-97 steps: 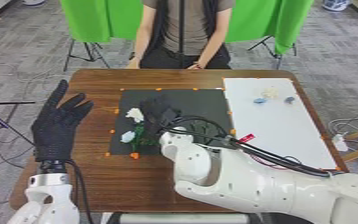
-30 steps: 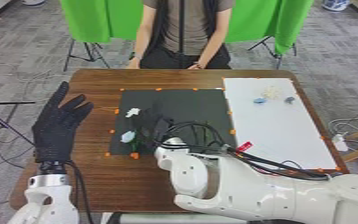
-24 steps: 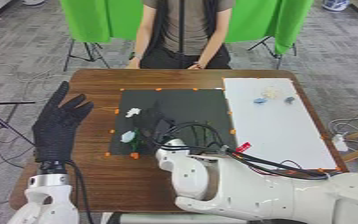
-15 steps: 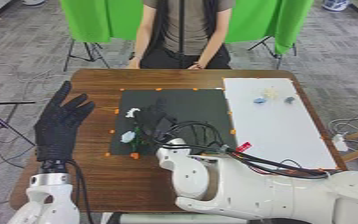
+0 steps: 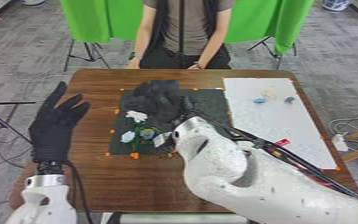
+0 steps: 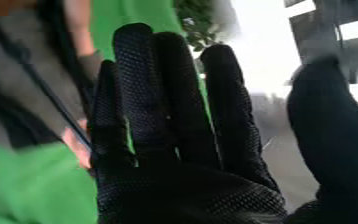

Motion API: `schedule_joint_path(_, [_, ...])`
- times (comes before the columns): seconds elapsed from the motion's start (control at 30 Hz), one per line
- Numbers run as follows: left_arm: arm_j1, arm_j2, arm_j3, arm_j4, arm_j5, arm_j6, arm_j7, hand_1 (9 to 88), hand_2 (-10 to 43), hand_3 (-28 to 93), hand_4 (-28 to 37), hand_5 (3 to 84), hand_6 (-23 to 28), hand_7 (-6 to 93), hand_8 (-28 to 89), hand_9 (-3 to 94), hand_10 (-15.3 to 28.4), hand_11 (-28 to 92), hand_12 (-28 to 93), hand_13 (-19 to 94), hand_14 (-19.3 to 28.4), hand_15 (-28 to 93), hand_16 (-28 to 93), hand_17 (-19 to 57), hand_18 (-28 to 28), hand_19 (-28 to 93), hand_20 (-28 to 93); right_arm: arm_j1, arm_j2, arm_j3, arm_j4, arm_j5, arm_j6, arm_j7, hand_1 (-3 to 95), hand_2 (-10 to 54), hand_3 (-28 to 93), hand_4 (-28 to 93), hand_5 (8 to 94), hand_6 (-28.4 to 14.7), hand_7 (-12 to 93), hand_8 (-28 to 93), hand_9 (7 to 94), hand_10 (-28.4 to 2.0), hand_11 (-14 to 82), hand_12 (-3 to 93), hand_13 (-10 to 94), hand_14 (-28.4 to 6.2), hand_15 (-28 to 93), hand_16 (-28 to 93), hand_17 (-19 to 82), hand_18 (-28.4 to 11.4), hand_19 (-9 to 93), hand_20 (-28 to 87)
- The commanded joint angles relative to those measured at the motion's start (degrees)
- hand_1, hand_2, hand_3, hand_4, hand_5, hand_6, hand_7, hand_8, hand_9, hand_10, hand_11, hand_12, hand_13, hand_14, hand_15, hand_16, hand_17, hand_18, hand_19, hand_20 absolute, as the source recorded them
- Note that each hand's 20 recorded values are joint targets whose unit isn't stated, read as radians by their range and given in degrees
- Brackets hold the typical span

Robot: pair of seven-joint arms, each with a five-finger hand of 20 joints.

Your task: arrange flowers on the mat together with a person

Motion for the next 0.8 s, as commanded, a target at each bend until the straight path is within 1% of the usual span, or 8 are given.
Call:
schedule_joint_path(0.03, [4.45, -1.34, -1.64, -1.16, 0.50, -0.17, -1.08, 21.4, 8.7, 74, -27.6, 33.3, 5.6, 11.6, -9, 37.7, 18.0, 23, 10, 31, 23.9, 47, -8, -3.6, 25.2, 64, -2, -32.14, 1.33, 43.78, -7.31, 48.50, -6.18, -15.02, 22.1, 9.1, 71, -26, 53.8, -2.9, 14, -13, 57.5, -19.6, 19.0, 15.0, 48, -19.3, 52, 10, 11, -22.5, 55, 20])
schedule_joint_path(0.07, [4.70, -1.60, -1.90, -1.33, 0.77, -0.20, -1.55, 21.3, 8.7, 74, -27.7, 33.3, 5.5, 11.5, -9, 37.6, 17.9, 23, 10, 31, 23.9, 47, -8, -3.6, 25.2, 64, -2, -35.86, -1.10, 48.45, -7.93, 52.21, -7.60, -15.24, 21.1, 10.1, 71, -26, 52.9, -3.1, 14, -13, 56.2, -20.1, 18.4, 14.9, 47, -19.7, 51, 10, 10, -22.6, 54, 19])
schedule_joint_path(0.17, [5.69, -1.03, -1.59, -1.95, 0.38, 0.04, -0.69, 20.8, 8.9, 74, -28.0, 33.1, 5.3, 11.2, -9, 37.4, 17.6, 22, 10, 31, 24.0, 46, -8, -3.9, 25.1, 63, -2, -44.30, -3.74, 55.63, -9.94, 57.50, -4.14, -19.65, 19.4, 11.6, 71, -25, 50.7, -3.2, 12, -13, 54.3, -20.7, 17.3, 14.6, 44, -20.9, 48, 9, 8, -22.8, 52, 18])
schedule_joint_path(0.3, [5.66, -1.37, -1.17, -2.03, 1.01, -0.51, -0.07, 20.3, 8.9, 74, -28.2, 33.0, 4.6, 10.7, -9, 37.4, 17.2, 21, 10, 32, 23.6, 44, -8, -4.0, 25.1, 63, -2, -51.53, -4.43, 60.02, -10.25, 62.30, -0.64, -26.62, 18.7, 12.2, 71, -25, 47.6, -2.1, 11, -12, 53.1, -20.0, 15.7, 14.1, 42, -21.2, 46, 9, 8, -22.7, 52, 17])
schedule_joint_path(0.57, [4.59, -3.58, 0.02, -1.21, 3.05, -2.13, -2.54, 19.9, 8.8, 74, -28.3, 32.2, 2.6, 10.1, -9, 36.8, 15.7, 18, 10, 33, 21.7, 37, -7, -3.9, 24.9, 62, -1, -58.75, -6.52, 60.68, -8.37, 64.69, 2.12, -37.09, 16.9, 14.2, 72, -26, 43.9, 0.3, 10, -12, 50.1, -17.7, 12.6, 13.7, 38, -21.1, 40, 10, 4, -21.6, 49, 16])
schedule_joint_path(0.63, [4.37, -3.91, -0.20, -0.86, 3.66, -2.76, -3.23, 19.8, 8.7, 74, -28.3, 31.6, 2.2, 10.1, -10, 36.4, 15.4, 17, 10, 32, 21.4, 36, -7, -3.9, 24.9, 61, -1, -60.03, -7.37, 61.07, -8.25, 62.25, 1.34, -36.60, 16.7, 14.4, 73, -26, 42.3, 1.1, 10, -12, 49.1, -16.7, 11.8, 13.6, 37, -21.0, 39, 10, 3, -21.2, 47, 16])
schedule_joint_path(0.7, [4.14, -4.22, -0.19, -0.58, 3.93, -2.08, -3.53, 19.8, 8.7, 74, -28.3, 31.4, 2.1, 10.3, -10, 36.2, 15.3, 17, 10, 32, 21.4, 36, -6, -3.9, 24.9, 61, -1, -60.82, -7.70, 61.09, -7.84, 60.27, 1.68, -35.84, 16.5, 14.7, 73, -26, 41.4, 1.2, 10, -12, 48.4, -16.5, 11.3, 13.6, 37, -20.8, 37, 11, 3, -20.8, 46, 16])
schedule_joint_path(0.8, [4.11, -5.05, -1.08, -0.18, 4.44, -3.06, -4.59, 19.8, 8.7, 74, -28.3, 31.6, 2.3, 10.5, -10, 36.5, 15.6, 18, 10, 32, 21.9, 37, -5, -3.8, 24.9, 62, 0, -60.85, -7.57, 60.95, -7.34, 59.82, 3.09, -35.49, 15.8, 15.1, 72, -27, 40.7, 1.4, 10, -12, 47.1, -16.5, 10.6, 13.6, 35, -20.9, 35, 11, 3, -20.7, 45, 16])
